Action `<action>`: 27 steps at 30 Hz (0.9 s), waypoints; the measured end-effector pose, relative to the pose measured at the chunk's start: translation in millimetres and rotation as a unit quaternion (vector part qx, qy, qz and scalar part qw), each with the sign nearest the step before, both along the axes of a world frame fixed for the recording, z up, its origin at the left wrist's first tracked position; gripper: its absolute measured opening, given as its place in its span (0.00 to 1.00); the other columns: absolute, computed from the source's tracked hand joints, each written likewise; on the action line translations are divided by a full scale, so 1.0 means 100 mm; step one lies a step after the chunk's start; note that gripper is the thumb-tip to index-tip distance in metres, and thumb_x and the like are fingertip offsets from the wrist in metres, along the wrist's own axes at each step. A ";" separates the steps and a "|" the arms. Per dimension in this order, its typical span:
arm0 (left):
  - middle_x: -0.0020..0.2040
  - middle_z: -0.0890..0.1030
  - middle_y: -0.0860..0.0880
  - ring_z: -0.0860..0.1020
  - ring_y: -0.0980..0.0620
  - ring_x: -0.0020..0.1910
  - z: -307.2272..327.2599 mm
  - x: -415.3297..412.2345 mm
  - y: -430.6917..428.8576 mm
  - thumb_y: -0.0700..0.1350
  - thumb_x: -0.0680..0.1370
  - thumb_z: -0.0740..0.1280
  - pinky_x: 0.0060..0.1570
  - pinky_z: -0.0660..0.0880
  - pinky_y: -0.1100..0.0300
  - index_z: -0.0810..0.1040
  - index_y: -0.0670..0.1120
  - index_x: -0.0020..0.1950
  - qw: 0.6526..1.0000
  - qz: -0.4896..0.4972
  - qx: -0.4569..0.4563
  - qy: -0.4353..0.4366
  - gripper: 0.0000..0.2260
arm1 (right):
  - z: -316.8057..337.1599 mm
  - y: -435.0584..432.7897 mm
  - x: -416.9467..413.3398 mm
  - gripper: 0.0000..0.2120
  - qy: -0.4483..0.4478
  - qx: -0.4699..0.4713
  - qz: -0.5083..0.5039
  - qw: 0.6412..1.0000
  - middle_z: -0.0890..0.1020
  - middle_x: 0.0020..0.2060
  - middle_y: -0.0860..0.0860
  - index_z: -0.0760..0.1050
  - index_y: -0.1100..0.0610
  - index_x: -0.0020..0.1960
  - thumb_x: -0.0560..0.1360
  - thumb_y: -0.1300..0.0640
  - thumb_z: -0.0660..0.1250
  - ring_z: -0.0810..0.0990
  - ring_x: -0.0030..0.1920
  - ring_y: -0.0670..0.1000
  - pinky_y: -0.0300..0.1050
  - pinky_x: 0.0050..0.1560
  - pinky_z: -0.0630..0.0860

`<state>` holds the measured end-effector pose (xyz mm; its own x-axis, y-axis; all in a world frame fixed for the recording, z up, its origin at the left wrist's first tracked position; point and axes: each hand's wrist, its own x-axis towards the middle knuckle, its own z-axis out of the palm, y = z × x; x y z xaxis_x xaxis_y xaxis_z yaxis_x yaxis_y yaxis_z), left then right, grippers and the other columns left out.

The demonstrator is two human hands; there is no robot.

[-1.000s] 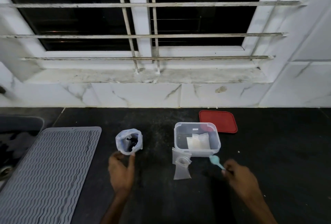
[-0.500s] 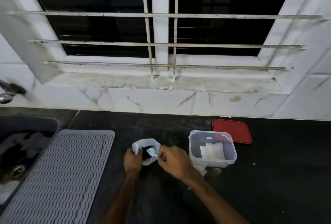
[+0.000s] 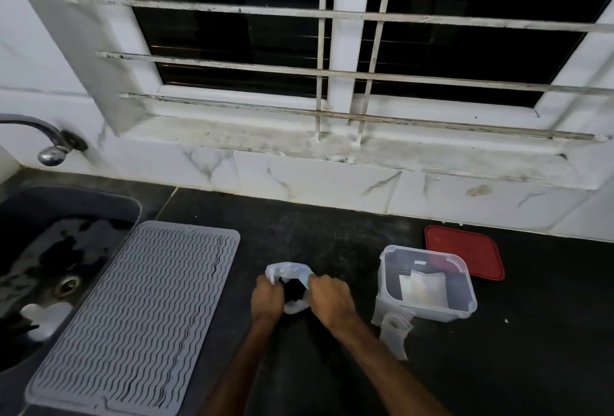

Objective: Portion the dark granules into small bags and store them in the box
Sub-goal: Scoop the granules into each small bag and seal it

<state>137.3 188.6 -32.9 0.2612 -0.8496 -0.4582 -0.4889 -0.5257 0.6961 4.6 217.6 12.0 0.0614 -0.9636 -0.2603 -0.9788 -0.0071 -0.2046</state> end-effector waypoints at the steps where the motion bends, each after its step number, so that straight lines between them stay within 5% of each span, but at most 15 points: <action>1: 0.63 0.76 0.37 0.76 0.39 0.62 0.02 -0.04 -0.02 0.45 0.81 0.61 0.56 0.71 0.53 0.70 0.38 0.64 1.000 0.011 0.012 0.002 0.15 | -0.03 0.01 0.00 0.10 -0.033 0.002 -0.026 0.999 0.83 0.53 0.55 0.76 0.57 0.58 0.80 0.56 0.61 0.82 0.53 0.55 0.49 0.53 0.77; 7: 0.56 0.78 0.39 0.77 0.44 0.51 -0.04 -0.13 -0.02 0.43 0.78 0.68 0.48 0.74 0.54 0.69 0.38 0.61 0.990 0.048 -0.026 0.129 0.16 | -0.20 0.06 -0.23 0.10 -0.277 0.070 -0.210 0.935 0.81 0.30 0.51 0.77 0.56 0.31 0.70 0.56 0.67 0.82 0.35 0.51 0.48 0.42 0.79; 13: 0.53 0.80 0.41 0.80 0.45 0.52 -0.11 -0.14 -0.02 0.41 0.76 0.71 0.42 0.77 0.57 0.74 0.38 0.59 0.975 0.040 -0.025 0.215 0.14 | -0.26 0.09 -0.28 0.07 -0.406 0.115 -0.319 0.848 0.78 0.27 0.54 0.82 0.64 0.35 0.70 0.63 0.69 0.73 0.25 0.47 0.41 0.29 0.70; 22: 0.47 0.84 0.38 0.83 0.40 0.48 -0.15 0.03 -0.05 0.42 0.74 0.70 0.37 0.78 0.56 0.80 0.36 0.51 0.973 0.053 -0.040 0.223 0.10 | -0.13 0.16 -0.32 0.10 -0.431 0.104 -0.311 0.841 0.81 0.28 0.53 0.81 0.56 0.35 0.75 0.58 0.70 0.70 0.20 0.43 0.37 0.25 0.68; 27: 0.50 0.82 0.40 0.81 0.44 0.48 -0.10 0.02 -0.01 0.46 0.73 0.67 0.39 0.76 0.56 0.77 0.38 0.56 0.969 0.071 -0.044 0.234 0.16 | -0.03 0.21 -0.39 0.08 -0.452 0.120 -0.297 0.833 0.82 0.29 0.52 0.82 0.56 0.39 0.76 0.57 0.70 0.70 0.23 0.44 0.38 0.26 0.67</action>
